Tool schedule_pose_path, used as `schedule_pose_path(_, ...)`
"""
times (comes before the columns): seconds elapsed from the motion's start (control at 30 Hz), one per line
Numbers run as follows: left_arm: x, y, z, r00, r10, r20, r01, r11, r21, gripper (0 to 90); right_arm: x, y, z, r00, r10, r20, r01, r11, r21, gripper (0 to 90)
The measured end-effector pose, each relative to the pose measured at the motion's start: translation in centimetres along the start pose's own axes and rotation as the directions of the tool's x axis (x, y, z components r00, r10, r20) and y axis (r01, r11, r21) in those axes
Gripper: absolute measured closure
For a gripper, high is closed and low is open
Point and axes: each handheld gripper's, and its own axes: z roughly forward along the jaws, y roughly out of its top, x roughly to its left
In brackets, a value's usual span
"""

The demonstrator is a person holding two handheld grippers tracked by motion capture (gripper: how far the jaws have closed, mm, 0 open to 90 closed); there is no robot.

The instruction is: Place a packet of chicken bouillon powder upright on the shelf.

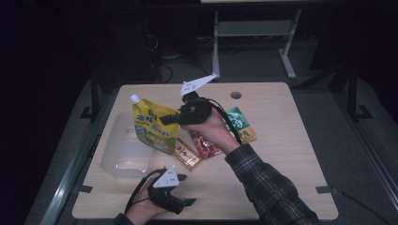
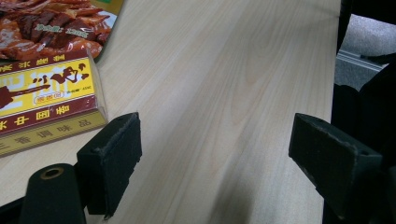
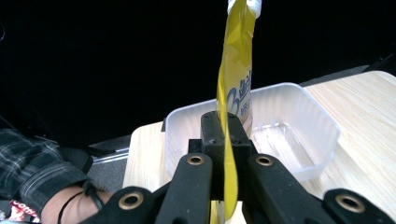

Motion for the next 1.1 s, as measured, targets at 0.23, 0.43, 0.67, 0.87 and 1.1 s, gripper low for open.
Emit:
schedule_pose_path(0.23,-0.2,-0.2,-0.1,1.0,-0.003,-0.004,0.003,1.0,0.001,16.5,0.1,1.2,2.9,0.9998,-0.002,-0.02,0.002,1.0,0.022,90.0)
schedule_pose_path(0.43,-0.2,-0.6,-0.7,0.9996,-0.013,-0.024,0.013,0.9999,0.002,16.5,0.2,1.6,5.1,0.9991,0.001,-0.042,0.0,1.0,0.028,90.0)
schedule_pose_path(0.67,-0.4,-1.1,-1.4,0.9983,-0.031,-0.05,0.031,0.9995,0.002,16.5,0.3,1.8,7.1,0.9971,0.01,-0.076,-0.007,0.999,0.034,90.0)
schedule_pose_path(0.87,-0.5,-1.3,-1.7,0.9978,-0.03,-0.059,0.03,0.9995,0.006,16.5,0.4,2.0,8.7,0.9957,0.014,-0.092,-0.01,0.999,0.043,90.0)
schedule_pose_path(1.1,-0.5,-1.4,-1.8,0.9972,-0.044,-0.06,0.044,0.999,-0.001,16.6,0.6,1.8,10.2,0.9942,0.015,-0.106,-0.008,0.998,0.065,90.0)
